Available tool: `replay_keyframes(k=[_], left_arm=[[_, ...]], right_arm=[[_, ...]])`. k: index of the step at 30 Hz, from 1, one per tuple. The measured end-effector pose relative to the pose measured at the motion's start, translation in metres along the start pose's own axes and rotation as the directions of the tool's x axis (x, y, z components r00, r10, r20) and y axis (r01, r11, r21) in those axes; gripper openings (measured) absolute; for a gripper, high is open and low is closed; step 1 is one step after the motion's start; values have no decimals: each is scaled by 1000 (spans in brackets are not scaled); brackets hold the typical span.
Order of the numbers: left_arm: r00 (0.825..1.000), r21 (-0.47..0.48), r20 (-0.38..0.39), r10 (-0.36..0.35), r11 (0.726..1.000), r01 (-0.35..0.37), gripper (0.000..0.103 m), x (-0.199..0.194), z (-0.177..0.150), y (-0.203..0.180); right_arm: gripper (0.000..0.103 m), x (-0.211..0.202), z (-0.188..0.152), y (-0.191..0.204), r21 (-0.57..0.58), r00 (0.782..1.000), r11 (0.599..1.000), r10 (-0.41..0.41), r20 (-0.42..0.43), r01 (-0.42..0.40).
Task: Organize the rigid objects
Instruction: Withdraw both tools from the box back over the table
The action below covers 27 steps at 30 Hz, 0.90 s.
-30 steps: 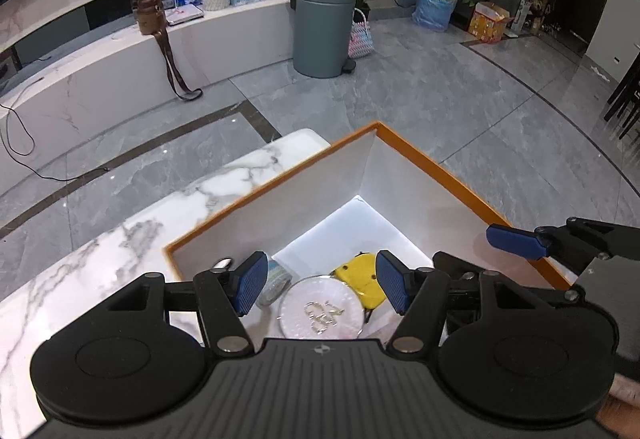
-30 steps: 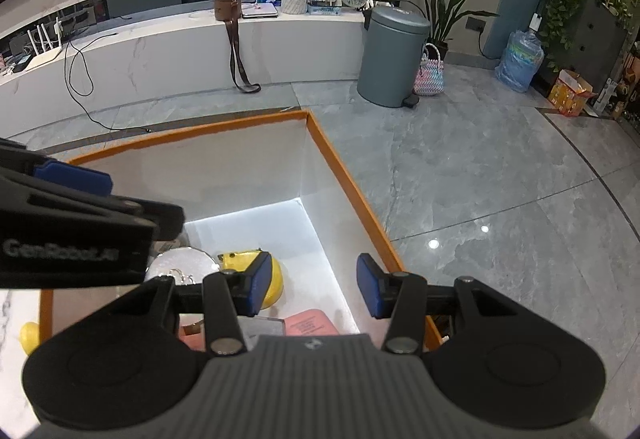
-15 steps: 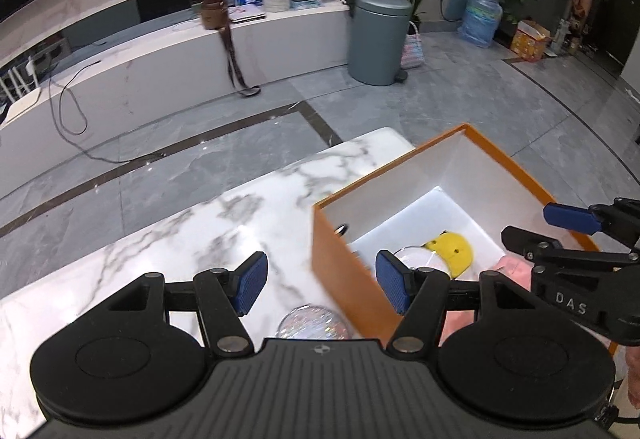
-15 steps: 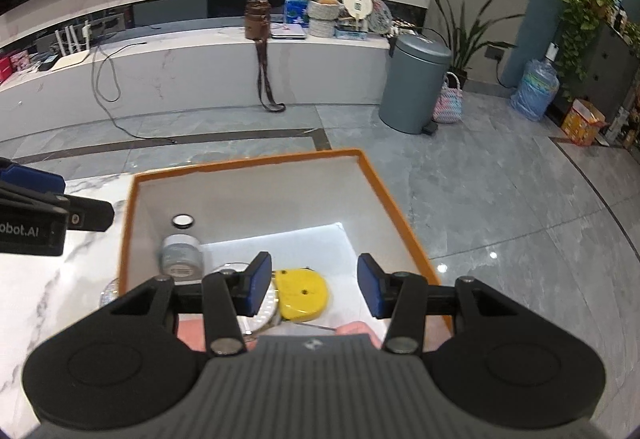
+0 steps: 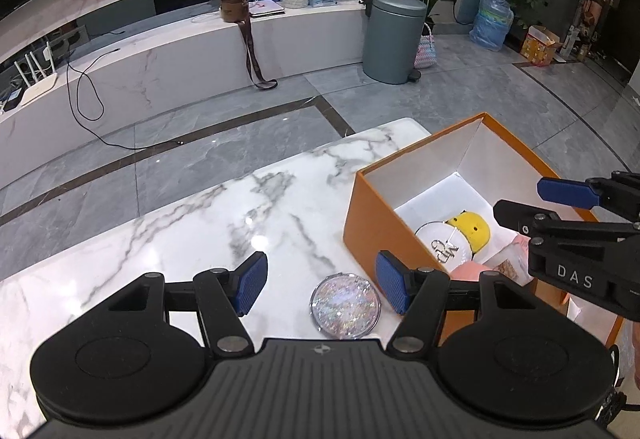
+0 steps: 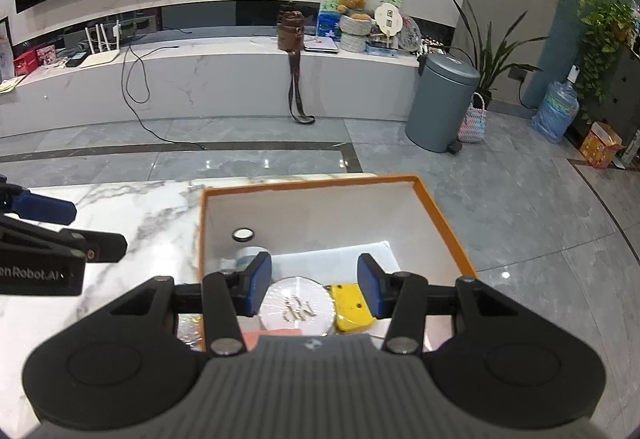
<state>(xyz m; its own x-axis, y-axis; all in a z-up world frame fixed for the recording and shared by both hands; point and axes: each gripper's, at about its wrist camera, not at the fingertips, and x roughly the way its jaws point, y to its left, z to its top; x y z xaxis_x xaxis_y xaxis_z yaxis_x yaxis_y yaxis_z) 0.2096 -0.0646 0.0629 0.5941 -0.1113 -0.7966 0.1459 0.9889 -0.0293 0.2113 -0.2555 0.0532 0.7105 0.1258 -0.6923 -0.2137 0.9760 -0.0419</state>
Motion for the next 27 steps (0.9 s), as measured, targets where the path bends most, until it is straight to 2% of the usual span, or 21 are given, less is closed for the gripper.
replay_keyframes(k=[7,11,18,23,27], left_arm=[[1000,-31,-16,-12,999,12,73,3,-20,11],[997,-50,3,-71,996,71,74,11,-37,17],[993,-49,45,-106,993,108,75,26,-68,20],[990,16,59,-129,992,129,75,37,-91,16],[980,86,88,-181,981,173,75,41,-107,10]], right_arm=[[48,0,-5,12,-27,1000,1000,7,-13,-8],[49,-1,-6,20,-45,1000,999,21,-10,-21],[49,0,-9,31,-81,999,996,33,-14,-34],[52,-1,-9,41,-109,998,993,55,-2,-55],[53,0,-10,48,-126,997,989,73,-3,-73]])
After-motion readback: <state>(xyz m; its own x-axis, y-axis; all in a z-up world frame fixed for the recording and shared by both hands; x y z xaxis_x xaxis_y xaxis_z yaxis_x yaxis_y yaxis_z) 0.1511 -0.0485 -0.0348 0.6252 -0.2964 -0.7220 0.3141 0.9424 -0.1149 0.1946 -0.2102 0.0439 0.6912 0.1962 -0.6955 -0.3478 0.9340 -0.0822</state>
